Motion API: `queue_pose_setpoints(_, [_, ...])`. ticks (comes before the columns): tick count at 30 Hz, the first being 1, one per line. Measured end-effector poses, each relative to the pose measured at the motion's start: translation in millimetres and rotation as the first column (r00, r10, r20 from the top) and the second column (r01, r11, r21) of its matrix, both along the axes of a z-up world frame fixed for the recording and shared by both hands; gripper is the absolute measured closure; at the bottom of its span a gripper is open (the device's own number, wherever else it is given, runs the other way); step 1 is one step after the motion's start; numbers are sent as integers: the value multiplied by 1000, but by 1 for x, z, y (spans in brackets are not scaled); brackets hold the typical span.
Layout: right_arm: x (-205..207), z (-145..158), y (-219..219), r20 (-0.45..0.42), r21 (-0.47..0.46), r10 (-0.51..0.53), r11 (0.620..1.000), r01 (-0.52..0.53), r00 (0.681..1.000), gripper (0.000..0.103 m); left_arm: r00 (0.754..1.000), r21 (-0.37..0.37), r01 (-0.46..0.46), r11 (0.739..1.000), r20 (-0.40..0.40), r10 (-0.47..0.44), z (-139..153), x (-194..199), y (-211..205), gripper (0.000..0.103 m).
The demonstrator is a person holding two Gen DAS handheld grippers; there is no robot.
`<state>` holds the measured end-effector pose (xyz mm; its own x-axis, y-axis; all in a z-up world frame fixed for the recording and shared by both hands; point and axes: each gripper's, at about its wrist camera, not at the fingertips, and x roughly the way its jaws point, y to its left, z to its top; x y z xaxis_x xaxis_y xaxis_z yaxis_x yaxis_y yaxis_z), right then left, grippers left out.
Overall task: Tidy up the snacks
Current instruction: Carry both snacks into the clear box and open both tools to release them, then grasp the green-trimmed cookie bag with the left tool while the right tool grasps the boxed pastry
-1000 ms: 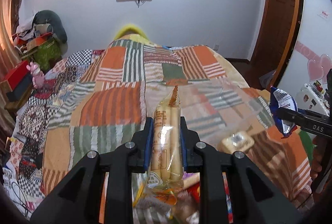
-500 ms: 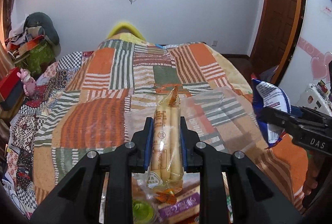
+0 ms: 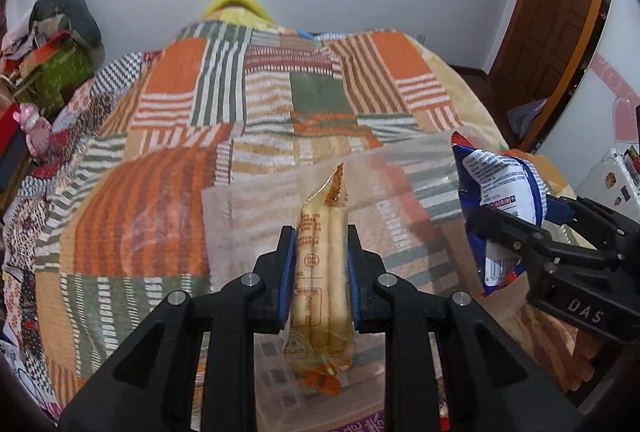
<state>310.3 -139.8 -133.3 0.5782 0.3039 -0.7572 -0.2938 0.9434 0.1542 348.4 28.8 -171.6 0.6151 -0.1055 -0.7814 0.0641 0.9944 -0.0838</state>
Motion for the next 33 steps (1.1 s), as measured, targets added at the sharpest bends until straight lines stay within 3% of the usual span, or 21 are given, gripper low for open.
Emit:
queue_pose_setpoints(6, [1,-11,9,-33,-31,29,999,-30,999,46,1000,36,11,999,-20,-10,-11,2,-4,80])
queue_pose_setpoints(9, [-1,-12,12,-33,-50,40,998,-42,999,45,999,24,7,1000,-34,-7,-14,2,-2,74])
queue_pose_setpoints(11, [-5,-8,14,-18,-65,47,997,-48,999,45,999,15,-2,1000,-32,3,-13,0,1,55])
queue_pose_setpoints(14, [-10,-1,14,-1,-71,54,996,-54,999,43,1000,12,-23,1000,2,23,-5,-10,5,45])
queue_pose_setpoints(33, [-97,57,-5,109,4,82,997,-83,991,32,991,32,-50,998,123,46,68,-122,35,30])
